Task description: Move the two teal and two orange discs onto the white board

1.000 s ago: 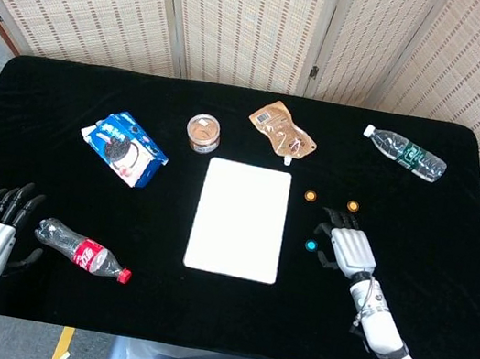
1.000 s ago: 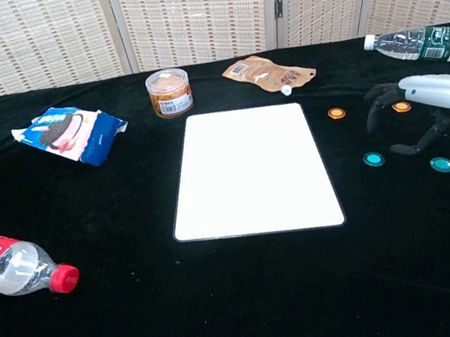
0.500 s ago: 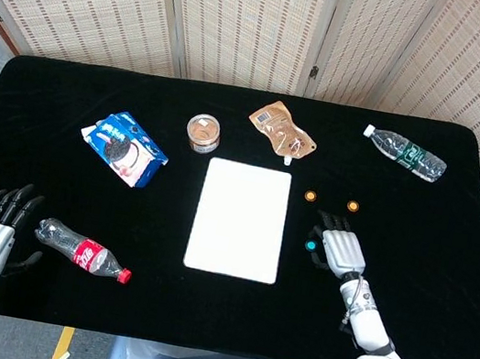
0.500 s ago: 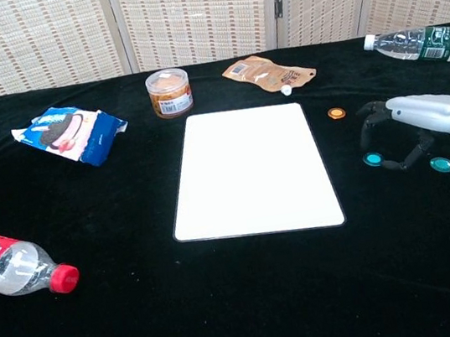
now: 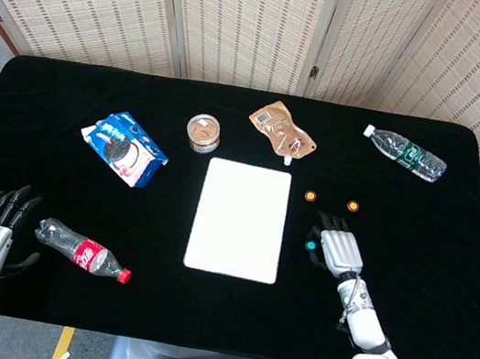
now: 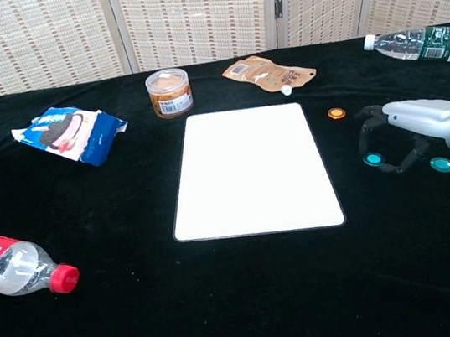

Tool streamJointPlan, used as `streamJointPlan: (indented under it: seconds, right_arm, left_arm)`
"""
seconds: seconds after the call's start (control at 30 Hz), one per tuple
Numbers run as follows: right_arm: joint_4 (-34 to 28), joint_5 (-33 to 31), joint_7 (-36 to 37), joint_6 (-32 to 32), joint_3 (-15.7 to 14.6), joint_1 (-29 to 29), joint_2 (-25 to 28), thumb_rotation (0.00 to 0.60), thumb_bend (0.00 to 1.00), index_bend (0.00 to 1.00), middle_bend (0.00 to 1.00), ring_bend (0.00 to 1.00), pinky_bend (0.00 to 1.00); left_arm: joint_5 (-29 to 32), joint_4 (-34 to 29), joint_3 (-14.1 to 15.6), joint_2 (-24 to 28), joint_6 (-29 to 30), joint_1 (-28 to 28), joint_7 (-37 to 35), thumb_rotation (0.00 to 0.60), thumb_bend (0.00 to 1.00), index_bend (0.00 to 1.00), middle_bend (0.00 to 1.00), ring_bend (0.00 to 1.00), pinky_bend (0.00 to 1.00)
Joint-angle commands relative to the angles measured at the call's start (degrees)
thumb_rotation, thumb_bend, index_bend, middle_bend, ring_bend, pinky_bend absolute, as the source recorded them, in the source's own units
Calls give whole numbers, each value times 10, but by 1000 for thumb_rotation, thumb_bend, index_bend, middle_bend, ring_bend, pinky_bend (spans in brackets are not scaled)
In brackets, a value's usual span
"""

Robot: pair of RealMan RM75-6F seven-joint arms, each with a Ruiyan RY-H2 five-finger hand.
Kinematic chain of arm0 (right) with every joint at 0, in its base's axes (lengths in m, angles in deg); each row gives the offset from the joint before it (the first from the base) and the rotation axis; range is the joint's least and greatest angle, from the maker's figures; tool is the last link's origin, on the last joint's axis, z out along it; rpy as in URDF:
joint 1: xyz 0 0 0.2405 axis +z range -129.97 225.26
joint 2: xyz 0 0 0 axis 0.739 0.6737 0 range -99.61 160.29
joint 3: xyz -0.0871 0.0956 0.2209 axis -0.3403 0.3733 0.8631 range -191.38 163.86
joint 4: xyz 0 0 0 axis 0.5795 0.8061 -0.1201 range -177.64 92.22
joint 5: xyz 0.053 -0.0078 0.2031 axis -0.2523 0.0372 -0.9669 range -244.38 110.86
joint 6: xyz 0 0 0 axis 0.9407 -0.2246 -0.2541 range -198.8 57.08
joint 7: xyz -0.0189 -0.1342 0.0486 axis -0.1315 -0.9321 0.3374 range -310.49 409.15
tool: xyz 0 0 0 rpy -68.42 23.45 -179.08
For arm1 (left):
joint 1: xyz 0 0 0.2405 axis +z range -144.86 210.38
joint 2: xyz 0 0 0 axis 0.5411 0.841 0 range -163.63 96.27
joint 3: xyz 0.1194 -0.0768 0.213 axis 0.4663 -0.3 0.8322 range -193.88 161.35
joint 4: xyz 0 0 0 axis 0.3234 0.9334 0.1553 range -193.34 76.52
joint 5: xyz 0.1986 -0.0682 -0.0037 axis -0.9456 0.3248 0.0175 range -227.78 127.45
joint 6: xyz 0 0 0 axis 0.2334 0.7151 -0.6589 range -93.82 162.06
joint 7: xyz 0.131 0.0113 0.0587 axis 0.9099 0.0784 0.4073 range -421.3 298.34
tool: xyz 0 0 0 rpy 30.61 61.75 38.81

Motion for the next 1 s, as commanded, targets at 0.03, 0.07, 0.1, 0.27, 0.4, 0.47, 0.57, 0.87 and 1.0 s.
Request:
streamJointPlan:
  seconds: [0.03,0.07,0.1,0.27,0.4,0.47,0.57,0.87,1.0]
  right_arm:
    - [3,-1,-2,0,0,1,-2,600,452,404,72,0,0]
    - [4,-2,-2,-1,0,2,-3,600,452,405,72,0,0]
    - [5,-3,-3,-1,1,2,-4,600,452,409,73,0,0]
    - [14,-9,-7,-5,2,6,-11,600,453,445,81,0,0]
    - [15,-15,-8,-5,4,7,-13,600,452,473,92,0,0]
    - [12,-14,-6,-2,5,5,-10,600,452,481,95,0,0]
    - [-3,-6,0,8,6,1,1,600,452,488,99,0,0]
    - [-99,41,3,30,6,7,44,600,453,492,108,0,0]
    - [-129,39,-22,13,15,33,39,600,452,492,107,0,0]
  left_arm:
    - [0,1,0,0,0,0,-1,600,252,142,43,63,0]
    - [1,1,0,0,0,0,-1,600,252,142,43,63,0]
    - [0,2,0,-1,0,0,-1,600,252,142,43,63,0]
    - [2,4,0,-1,0,2,-4,600,252,142,43,63,0]
    - [2,5,0,0,1,3,-5,600,252,142,43,63,0]
    - [2,6,0,0,1,3,-6,600,252,142,43,63,0]
    - [1,6,0,0,2,3,-6,600,252,142,43,63,0]
    - [-3,4,-1,0,3,3,-6,600,252,142,43,63,0]
    - [-5,1,-1,2,3,2,-4,600,253,142,43,63,0]
